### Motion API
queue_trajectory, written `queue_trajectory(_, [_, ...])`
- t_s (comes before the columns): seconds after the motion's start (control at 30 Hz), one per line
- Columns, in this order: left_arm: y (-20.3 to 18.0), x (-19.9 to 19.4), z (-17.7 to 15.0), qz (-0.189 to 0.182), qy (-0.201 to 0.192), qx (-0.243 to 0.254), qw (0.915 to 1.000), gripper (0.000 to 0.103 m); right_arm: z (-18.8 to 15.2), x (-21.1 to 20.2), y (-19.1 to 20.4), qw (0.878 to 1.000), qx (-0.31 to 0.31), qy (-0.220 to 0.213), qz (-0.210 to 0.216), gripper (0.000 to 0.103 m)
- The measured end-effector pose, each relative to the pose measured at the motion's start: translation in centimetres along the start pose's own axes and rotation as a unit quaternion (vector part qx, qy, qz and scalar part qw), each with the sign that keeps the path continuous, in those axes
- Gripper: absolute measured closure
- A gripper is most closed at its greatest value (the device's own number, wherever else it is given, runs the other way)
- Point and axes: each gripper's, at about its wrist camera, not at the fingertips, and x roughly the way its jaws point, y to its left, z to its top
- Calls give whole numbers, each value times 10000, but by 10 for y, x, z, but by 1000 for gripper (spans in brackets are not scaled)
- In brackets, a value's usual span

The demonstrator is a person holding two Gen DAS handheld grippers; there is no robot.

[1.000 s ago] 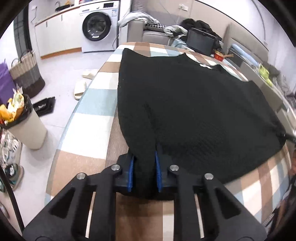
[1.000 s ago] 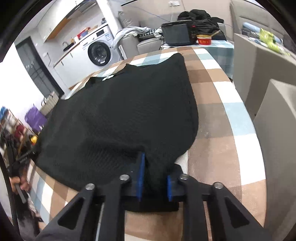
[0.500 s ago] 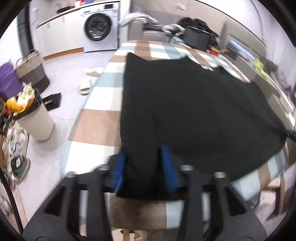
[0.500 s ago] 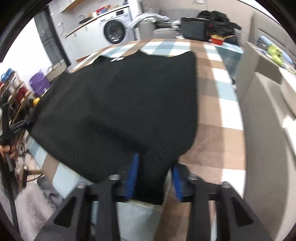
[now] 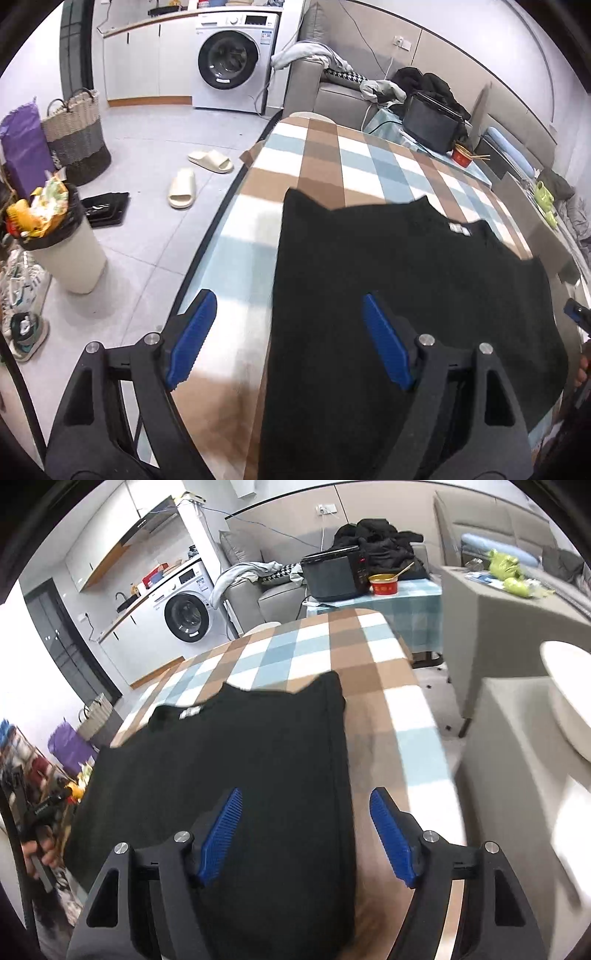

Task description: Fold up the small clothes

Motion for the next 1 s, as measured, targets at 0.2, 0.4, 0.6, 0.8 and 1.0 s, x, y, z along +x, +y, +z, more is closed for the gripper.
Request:
queue_trajectory(0.2, [-7, 50, 35, 51, 253, 80, 9996, 24, 46, 57, -17, 9995, 282, 111, -124, 36])
queue_trajectory(0.4, [-17, 84, 53, 218, 383, 299, 9986, 49, 66, 93, -17, 9991, 195, 372, -54, 49])
queue_trajectory(0.6, [-24, 98, 56, 89, 244, 530, 9983, 97, 70, 100, -11, 9992, -239, 286, -126, 81])
queue_trajectory(0.8, [-19, 80, 55, -142, -140, 435, 9989, 102, 67, 81, 6, 9972, -731, -157, 68, 95])
queue_trajectory(1.0, [-16, 58, 64, -382, -471, 274, 9978, 102, 73, 60, 15, 9949, -752, -585, 329, 96])
